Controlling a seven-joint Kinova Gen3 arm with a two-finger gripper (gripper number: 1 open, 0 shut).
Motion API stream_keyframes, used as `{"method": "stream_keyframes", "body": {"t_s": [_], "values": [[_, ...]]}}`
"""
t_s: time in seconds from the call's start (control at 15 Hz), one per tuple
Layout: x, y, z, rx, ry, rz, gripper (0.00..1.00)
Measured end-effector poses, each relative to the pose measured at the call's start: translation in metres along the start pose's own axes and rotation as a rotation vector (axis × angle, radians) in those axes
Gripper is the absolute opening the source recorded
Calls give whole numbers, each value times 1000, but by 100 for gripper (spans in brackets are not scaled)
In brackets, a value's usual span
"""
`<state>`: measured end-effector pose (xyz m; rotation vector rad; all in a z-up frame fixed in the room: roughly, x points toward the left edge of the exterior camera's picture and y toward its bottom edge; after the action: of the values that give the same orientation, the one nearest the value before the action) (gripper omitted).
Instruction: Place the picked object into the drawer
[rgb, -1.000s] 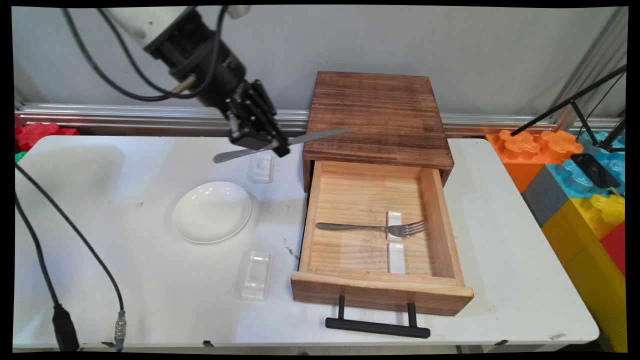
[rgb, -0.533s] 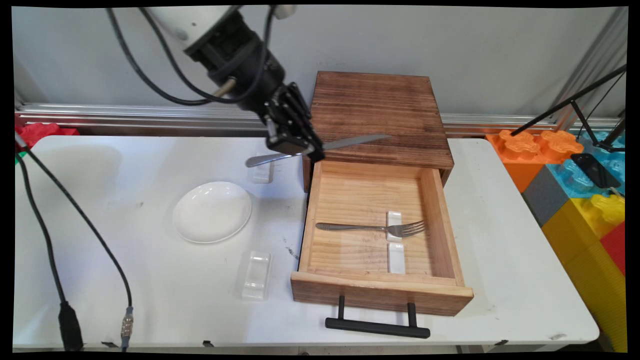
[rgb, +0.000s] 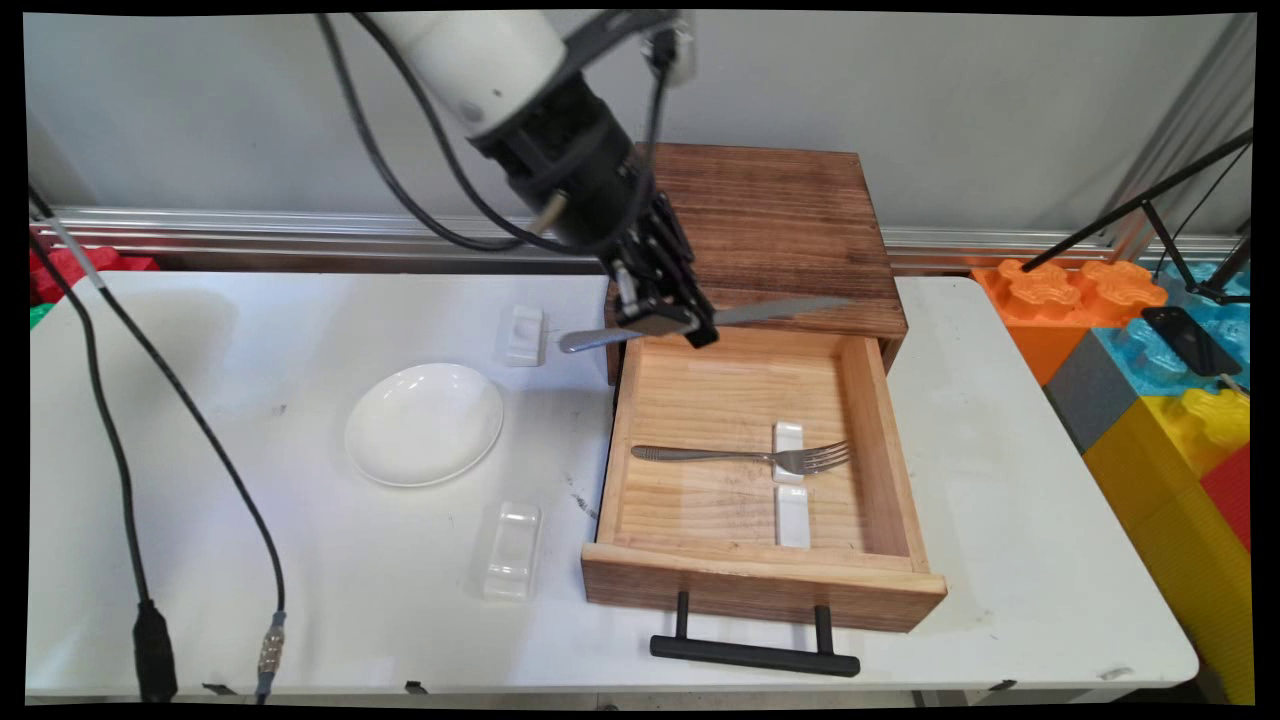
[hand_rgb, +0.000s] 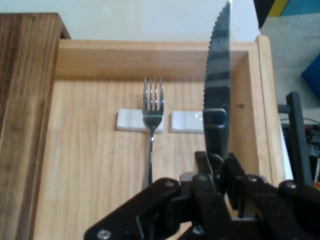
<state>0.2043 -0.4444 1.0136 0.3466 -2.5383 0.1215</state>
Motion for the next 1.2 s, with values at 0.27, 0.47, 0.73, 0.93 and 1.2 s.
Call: {"method": "stream_keyframes", "body": {"t_s": [0.27,0.47,0.73,0.93,1.2], "values": [[10,0,32,1,-5,0,0],[11,3,58,-4,-10,0,0],[7,7,90,-8,-16,-1,0],[2,9,115,-11,-22,0,0],[-4,10,138,-15,-25,-1,0]]}}
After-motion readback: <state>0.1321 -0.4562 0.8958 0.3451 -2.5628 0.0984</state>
